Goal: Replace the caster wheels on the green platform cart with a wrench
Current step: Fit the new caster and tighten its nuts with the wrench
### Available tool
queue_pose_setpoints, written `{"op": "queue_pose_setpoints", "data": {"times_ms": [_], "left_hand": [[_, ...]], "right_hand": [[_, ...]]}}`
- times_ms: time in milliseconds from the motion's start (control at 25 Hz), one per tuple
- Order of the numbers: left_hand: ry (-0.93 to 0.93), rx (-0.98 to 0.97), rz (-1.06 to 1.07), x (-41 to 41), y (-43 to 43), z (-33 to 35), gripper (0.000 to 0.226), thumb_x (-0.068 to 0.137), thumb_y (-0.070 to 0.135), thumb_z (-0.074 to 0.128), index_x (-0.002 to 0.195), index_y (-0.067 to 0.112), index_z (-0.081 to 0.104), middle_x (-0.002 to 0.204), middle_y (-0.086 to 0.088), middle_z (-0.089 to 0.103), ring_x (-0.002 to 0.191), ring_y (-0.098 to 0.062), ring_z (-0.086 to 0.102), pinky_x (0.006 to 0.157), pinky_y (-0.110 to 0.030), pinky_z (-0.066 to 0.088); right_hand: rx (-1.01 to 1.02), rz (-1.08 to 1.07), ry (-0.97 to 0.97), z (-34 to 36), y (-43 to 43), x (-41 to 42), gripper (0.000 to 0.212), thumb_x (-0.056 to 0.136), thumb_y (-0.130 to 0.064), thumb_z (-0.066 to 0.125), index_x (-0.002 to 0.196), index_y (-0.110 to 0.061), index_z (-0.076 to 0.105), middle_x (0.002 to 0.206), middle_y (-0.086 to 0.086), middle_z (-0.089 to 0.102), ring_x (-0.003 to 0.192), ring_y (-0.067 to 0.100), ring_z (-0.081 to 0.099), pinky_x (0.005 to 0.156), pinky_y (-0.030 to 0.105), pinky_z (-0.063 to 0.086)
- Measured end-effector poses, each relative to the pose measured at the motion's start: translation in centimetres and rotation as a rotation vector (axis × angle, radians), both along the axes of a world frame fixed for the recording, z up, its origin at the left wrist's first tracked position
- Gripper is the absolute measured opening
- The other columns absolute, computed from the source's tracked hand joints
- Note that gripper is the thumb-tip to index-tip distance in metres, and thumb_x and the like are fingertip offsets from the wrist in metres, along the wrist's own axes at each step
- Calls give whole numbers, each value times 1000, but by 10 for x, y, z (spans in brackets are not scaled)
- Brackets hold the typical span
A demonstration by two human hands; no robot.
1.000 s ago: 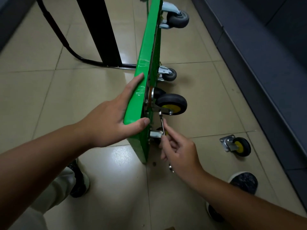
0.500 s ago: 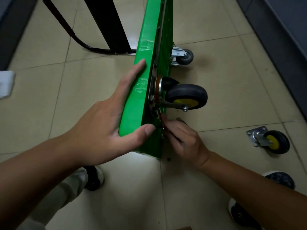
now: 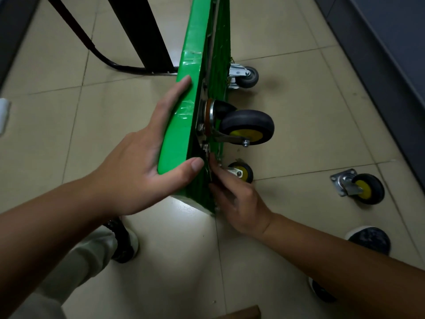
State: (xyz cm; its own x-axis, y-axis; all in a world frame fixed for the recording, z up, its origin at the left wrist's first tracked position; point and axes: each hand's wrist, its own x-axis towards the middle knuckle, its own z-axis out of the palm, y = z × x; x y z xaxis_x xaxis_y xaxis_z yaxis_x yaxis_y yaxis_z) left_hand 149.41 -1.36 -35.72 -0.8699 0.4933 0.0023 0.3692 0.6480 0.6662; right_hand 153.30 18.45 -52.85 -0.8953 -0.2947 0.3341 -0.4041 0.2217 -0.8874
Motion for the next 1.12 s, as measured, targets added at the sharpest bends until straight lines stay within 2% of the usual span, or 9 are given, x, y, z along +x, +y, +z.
{"op": "queue_pose_setpoints", "data": {"times_ms": [120, 200, 280, 440, 600, 680, 800, 920, 1120], "left_hand": [[-19, -11, 19, 2, 0, 2, 93, 79, 71, 49, 155, 53, -3, 116, -6, 62, 67, -10, 64, 61, -43, 56], [-28, -17, 22, 3, 0, 3, 94, 78, 72, 48, 153, 56, -5, 115, -5, 63, 67, -14, 65, 64, -44, 56], [-27, -27, 18, 2, 1, 4, 95, 76, 74, 46, 153, 56, -6, 108, 2, 64, 65, -12, 64, 63, -39, 54], [-44, -68, 3, 0, 1, 8, 98, 73, 79, 44, 151, 57, -10, 102, 14, 60, 65, -7, 62, 60, -29, 49], [-43, -88, -5, -2, 1, 7, 98, 74, 79, 44, 151, 57, -11, 103, 12, 56, 65, -6, 62, 59, -24, 46], [-40, -73, -4, -2, 0, 6, 98, 74, 78, 45, 152, 56, -10, 105, 11, 57, 66, -6, 62, 62, -28, 49], [-42, -48, -4, -2, 2, 5, 97, 76, 75, 47, 153, 55, -8, 105, 16, 58, 64, -10, 63, 62, -36, 54], [-57, -17, -7, -2, 4, 3, 97, 78, 72, 50, 154, 54, -7, 112, 7, 61, 65, -13, 65, 59, -38, 57], [-28, -9, 0, -1, 4, 1, 97, 80, 69, 51, 157, 48, -3, 103, 2, 64, 66, -11, 63, 53, -27, 50]], "right_hand": [[-216, -6, -343, 40, -13, 23, 54, 103, -1, 50, 153, -12, 36, 146, -7, 54, 131, 9, 55, 107, 26, 46], [-333, -67, -518, 72, -22, 30, 47, 103, -2, 49, 148, -15, 46, 112, -11, 73, 100, 5, 71, 84, 21, 56], [-403, -145, -688, 106, -25, 24, 34, 104, -8, 50, 136, -13, 60, 66, -3, 69, 55, 12, 65, 52, 24, 53], [-397, -234, -886, 141, -22, 5, 20, 102, -13, 54, 109, -11, 72, 56, 5, 60, 43, 17, 54, 40, 24, 45], [-356, -248, -742, 115, -14, 32, 34, 103, -11, 53, 131, -26, 64, 53, 7, 52, 40, 17, 47, 39, 22, 41], [-192, -225, -527, 85, -2, 44, 46, 103, -9, 53, 143, -31, 51, 58, -8, 57, 48, 10, 52, 47, 24, 46], [35, -241, -143, 44, 14, 29, 50, 100, -5, 56, 148, -13, 45, 91, -23, 64, 74, -1, 60, 71, 15, 49], [116, -181, 118, 23, 14, 5, 50, 99, -1, 56, 147, 2, 42, 111, 14, 68, 94, 25, 67, 86, 29, 53], [170, -115, 217, -12, 17, -22, 52, 96, 12, 52, 146, 6, 39, 96, 20, 60, 84, 34, 61, 79, 41, 52]]}}
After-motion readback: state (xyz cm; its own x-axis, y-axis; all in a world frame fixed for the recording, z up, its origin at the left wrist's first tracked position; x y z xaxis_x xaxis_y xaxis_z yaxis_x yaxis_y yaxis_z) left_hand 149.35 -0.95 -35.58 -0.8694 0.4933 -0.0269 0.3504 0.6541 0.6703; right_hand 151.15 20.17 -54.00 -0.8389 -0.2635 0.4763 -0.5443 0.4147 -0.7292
